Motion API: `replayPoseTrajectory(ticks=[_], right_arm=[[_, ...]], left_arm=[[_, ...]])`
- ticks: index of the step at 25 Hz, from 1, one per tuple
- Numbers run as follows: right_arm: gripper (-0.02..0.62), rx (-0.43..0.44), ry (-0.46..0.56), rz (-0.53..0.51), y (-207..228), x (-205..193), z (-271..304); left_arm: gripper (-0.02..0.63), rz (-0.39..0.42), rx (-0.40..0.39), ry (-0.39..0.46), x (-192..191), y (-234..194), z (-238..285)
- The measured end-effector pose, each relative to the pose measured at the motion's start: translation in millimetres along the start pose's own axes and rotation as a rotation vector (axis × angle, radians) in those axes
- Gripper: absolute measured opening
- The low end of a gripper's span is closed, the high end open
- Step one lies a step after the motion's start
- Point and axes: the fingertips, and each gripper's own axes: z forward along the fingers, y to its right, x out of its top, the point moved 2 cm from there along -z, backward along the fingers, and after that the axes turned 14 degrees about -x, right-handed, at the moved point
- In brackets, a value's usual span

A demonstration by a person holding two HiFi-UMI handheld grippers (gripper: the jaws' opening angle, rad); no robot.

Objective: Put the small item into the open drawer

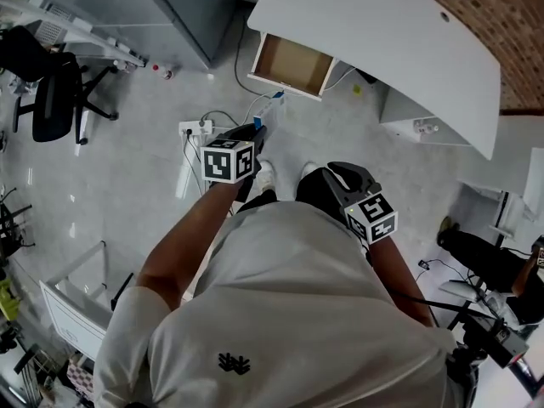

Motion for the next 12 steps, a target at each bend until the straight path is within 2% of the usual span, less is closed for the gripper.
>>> replayPoseTrajectory(ticks=[5,12], right_arm=[[0.044,0.044,-0.025,-0.027,46,27,34],[0.038,0.152,-0.04,-0.095,106,56,84]], left_arm=[[0.084,-0.064,0.05,0.013,39,-32,36],[0.084,-0.201,0.137,0.032,66,-75,88]])
